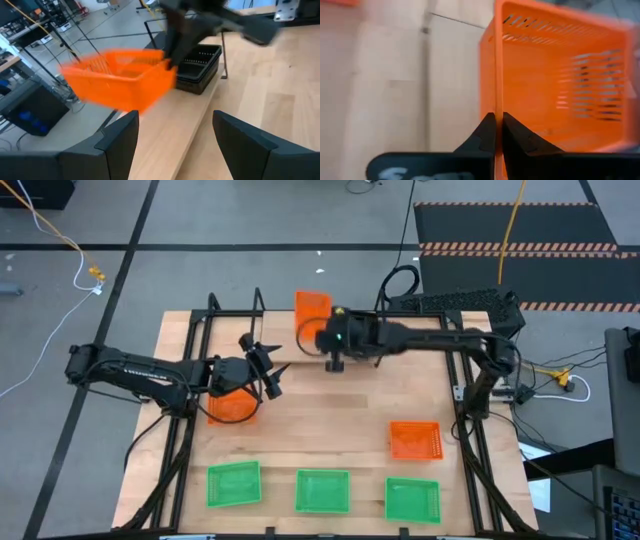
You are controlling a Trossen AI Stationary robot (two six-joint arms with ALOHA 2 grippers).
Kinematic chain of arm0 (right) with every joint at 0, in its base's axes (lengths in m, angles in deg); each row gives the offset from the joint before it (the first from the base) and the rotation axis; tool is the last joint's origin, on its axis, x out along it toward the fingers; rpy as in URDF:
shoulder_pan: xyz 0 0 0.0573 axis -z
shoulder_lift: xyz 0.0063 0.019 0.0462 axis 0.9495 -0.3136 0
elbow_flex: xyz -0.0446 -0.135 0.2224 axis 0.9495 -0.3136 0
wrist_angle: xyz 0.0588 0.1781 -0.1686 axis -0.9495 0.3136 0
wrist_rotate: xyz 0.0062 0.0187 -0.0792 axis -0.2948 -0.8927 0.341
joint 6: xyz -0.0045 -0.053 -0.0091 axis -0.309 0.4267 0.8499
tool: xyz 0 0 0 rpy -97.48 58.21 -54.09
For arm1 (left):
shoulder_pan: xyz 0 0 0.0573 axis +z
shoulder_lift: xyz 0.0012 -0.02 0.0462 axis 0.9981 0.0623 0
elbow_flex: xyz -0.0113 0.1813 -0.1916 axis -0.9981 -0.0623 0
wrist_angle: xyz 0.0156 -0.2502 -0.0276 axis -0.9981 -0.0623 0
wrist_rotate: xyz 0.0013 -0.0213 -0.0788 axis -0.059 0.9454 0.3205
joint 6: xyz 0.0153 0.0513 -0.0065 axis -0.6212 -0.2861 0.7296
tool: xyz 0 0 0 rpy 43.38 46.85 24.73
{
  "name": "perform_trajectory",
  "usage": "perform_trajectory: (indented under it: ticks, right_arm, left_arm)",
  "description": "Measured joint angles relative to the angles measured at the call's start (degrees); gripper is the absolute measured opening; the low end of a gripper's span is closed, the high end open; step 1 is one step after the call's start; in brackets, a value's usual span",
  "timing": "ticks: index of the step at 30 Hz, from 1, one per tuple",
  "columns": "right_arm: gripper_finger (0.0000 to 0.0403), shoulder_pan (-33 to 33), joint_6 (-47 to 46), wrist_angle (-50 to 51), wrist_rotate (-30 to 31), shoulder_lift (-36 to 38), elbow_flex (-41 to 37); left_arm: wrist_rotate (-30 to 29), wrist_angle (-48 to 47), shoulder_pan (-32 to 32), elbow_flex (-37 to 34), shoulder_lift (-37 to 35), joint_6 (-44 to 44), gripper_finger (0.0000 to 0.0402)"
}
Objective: Stack baskets on shelf by color
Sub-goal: Put the bottom left orange bin on the shelf
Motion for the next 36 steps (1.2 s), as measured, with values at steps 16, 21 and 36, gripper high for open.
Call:
perform_trajectory:
  ticks: [16, 21, 36]
  right_arm:
    - [0.0005, 4.23, -10.09, 10.85, -7.49, -8.74, 6.04]
    - [0.0005, 3.99, -10.12, 11.24, -7.45, -8.67, 3.32]
    - [0.0007, 3.47, -6.12, 7.23, -7.30, -8.04, 0.61]
  left_arm:
    - [0.11, -3.03, 0.60, 0.00, -0.02, 2.20, 0.0255]
    - [0.13, -4.63, 0.60, 0.00, -0.02, 4.08, 0.0255]
    - [0.11, -5.49, 0.60, 0.00, -0.02, 4.92, 0.0255]
